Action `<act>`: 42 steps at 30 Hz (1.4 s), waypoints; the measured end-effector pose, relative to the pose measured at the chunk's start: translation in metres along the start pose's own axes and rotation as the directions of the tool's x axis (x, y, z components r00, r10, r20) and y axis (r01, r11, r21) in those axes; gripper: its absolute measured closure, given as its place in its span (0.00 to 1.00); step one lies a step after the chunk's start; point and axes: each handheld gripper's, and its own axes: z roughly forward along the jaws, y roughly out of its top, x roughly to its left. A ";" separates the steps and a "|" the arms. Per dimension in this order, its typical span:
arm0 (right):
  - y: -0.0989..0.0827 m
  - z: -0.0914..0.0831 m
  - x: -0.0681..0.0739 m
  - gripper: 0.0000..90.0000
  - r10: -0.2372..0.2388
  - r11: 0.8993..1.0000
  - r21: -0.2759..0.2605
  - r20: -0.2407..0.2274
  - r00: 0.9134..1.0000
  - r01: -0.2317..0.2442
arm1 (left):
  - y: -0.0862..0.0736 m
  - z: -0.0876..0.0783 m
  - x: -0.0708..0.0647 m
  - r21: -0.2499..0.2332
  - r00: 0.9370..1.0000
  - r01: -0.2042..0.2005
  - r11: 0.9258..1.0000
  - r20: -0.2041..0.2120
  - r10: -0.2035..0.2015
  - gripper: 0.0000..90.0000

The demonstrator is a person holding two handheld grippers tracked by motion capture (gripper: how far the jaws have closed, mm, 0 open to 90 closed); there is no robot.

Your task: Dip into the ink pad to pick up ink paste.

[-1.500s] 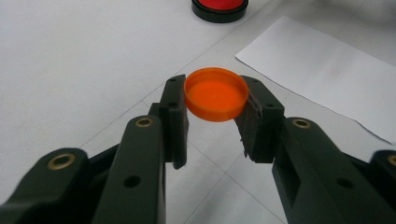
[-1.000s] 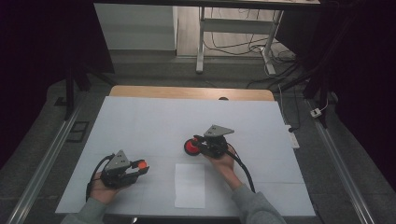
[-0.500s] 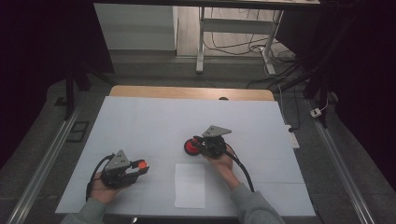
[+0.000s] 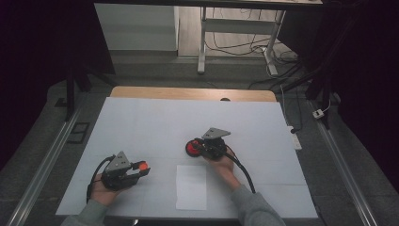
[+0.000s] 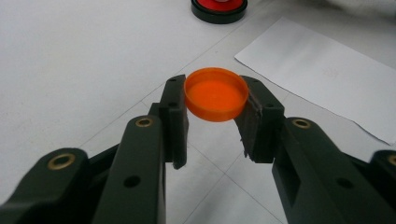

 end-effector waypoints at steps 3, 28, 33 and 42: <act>0.000 0.000 0.001 0.80 -0.006 1.000 -0.002 0.002 1.000 0.006 | 0.000 0.000 0.000 0.000 1.000 0.000 1.000 0.000 0.000 0.72; -0.003 0.000 0.004 0.81 -0.010 1.000 -0.006 0.024 1.000 0.010 | 0.000 -0.002 -0.001 -0.001 1.000 0.003 1.000 -0.004 -0.003 0.72; -0.004 0.000 0.004 0.81 -0.013 1.000 -0.008 0.027 1.000 0.014 | 0.000 -0.003 -0.001 -0.002 1.000 0.005 1.000 -0.005 -0.005 0.72; -0.006 0.000 0.004 0.81 -0.006 1.000 -0.026 0.027 1.000 0.007 | -0.001 -0.005 -0.001 -0.007 1.000 0.006 1.000 -0.002 -0.006 0.72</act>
